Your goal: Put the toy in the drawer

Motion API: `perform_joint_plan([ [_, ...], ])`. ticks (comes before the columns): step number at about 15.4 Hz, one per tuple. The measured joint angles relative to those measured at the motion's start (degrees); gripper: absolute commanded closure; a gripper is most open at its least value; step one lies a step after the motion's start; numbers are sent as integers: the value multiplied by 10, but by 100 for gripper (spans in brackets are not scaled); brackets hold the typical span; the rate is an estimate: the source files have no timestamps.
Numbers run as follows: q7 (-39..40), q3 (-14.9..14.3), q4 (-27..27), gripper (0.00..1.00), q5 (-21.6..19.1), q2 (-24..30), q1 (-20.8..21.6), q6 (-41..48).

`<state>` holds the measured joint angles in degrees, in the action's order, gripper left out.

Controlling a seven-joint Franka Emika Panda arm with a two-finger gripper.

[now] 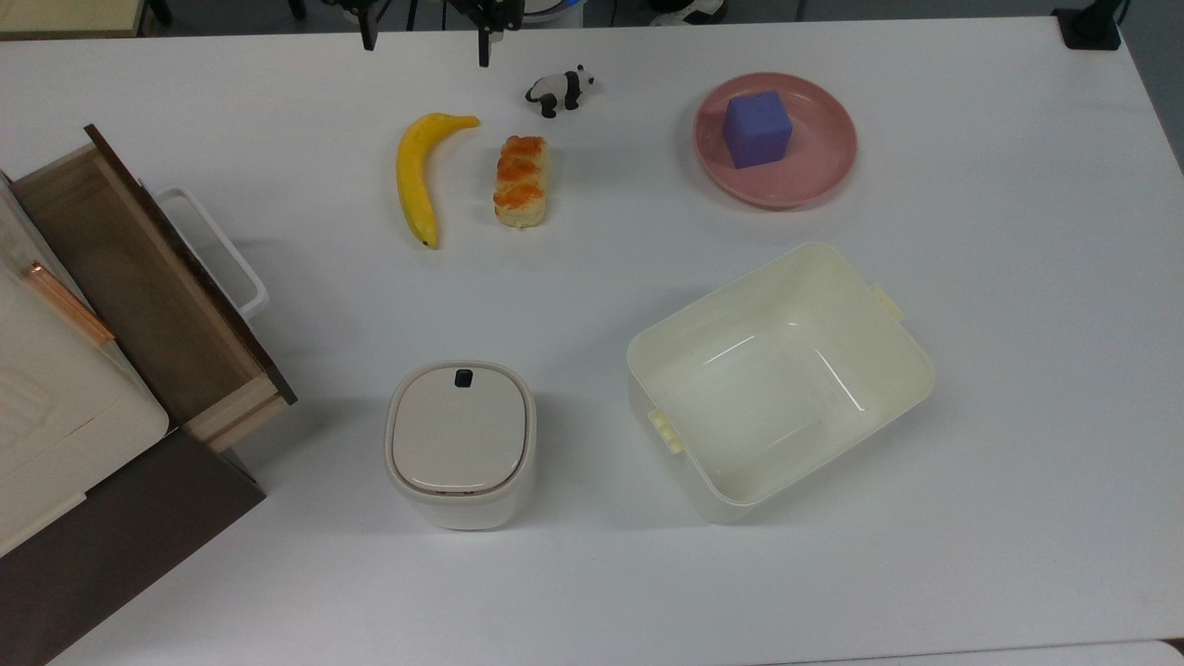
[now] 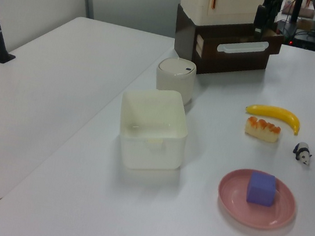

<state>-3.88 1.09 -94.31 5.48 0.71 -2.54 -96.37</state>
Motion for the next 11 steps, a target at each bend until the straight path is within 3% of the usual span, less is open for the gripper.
perform_joint_plan([
  [11,0,1,-5,0,-1,-2,27,0],
])
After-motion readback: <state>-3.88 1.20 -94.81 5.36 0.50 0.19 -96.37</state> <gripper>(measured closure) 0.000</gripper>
